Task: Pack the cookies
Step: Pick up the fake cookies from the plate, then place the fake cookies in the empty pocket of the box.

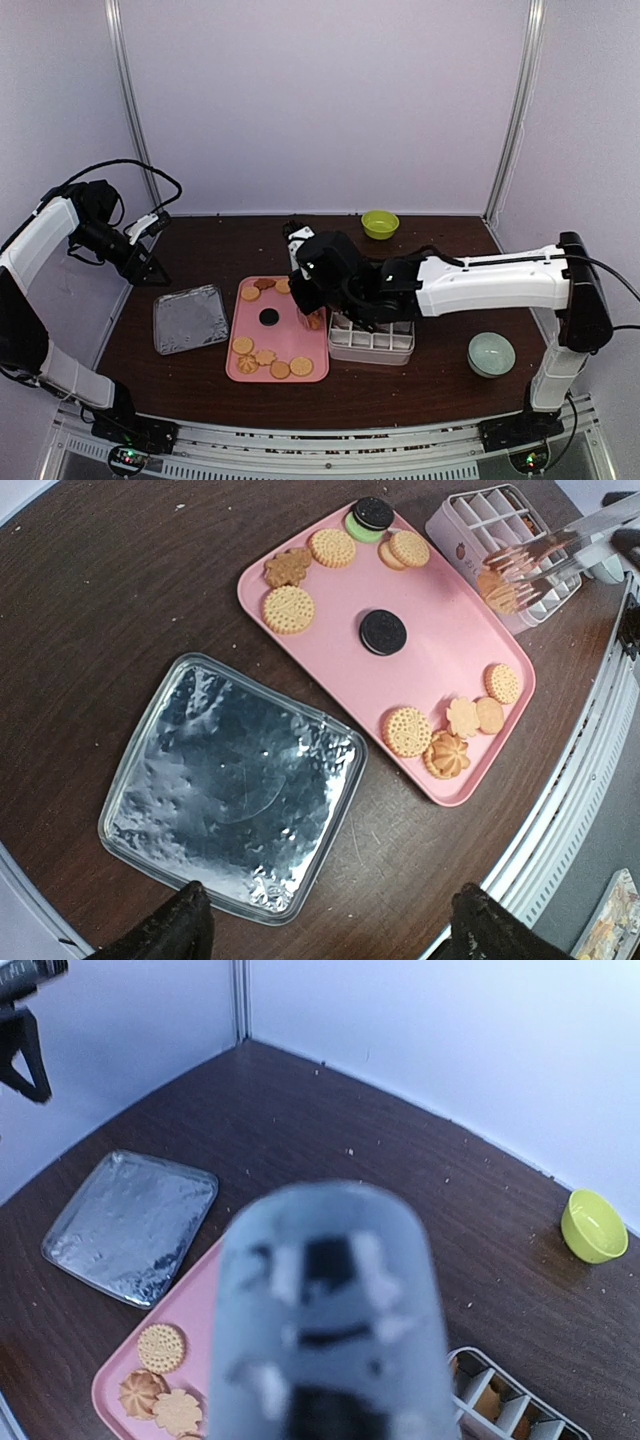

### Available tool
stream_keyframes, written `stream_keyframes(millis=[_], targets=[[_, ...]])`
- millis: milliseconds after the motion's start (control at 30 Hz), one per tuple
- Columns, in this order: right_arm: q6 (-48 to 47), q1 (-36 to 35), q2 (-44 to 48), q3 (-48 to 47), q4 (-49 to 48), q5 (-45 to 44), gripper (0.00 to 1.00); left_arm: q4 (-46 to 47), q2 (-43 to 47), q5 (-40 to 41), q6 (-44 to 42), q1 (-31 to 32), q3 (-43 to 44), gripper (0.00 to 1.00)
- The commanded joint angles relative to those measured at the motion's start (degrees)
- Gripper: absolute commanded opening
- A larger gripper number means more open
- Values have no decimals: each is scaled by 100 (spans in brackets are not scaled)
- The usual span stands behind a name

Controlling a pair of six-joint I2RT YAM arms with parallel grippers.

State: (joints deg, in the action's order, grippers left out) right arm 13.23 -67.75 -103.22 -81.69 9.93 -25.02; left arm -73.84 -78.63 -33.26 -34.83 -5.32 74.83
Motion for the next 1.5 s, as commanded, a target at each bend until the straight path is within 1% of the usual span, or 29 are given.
stream_keyframes(millis=[0,100,167,400,567,700,1000,1133,1267,1467], targets=[[-168,32,961,-33,63,-382,19,-38,43,-43,-77,-54,111,85],[-176,39,1437,343,294,-617,19,-42,54,-41,-77,-51,132,85],[-110,59,1774,757,504,-783,20,-36,66,-58,-77,-55,150,85],[563,198,3011,2256,1001,-1111,20,-43,85,-145,-51,-55,181,85],[950,242,3579,2822,1203,-1248,20,-35,26,-193,-28,-52,181,85],[1023,261,3677,2907,1243,-1304,21,-38,-3,-208,-15,-56,207,85],[922,292,3434,2729,1147,-1296,22,-34,31,-188,-10,-52,190,85],[908,336,3356,2719,1121,-1289,26,-41,49,-173,-8,-50,190,85],[946,380,3330,2772,1064,-1213,34,-34,34,-183,-7,-56,184,85],[917,393,3352,2712,1063,-1172,38,-40,23,-184,-6,-55,198,85]])
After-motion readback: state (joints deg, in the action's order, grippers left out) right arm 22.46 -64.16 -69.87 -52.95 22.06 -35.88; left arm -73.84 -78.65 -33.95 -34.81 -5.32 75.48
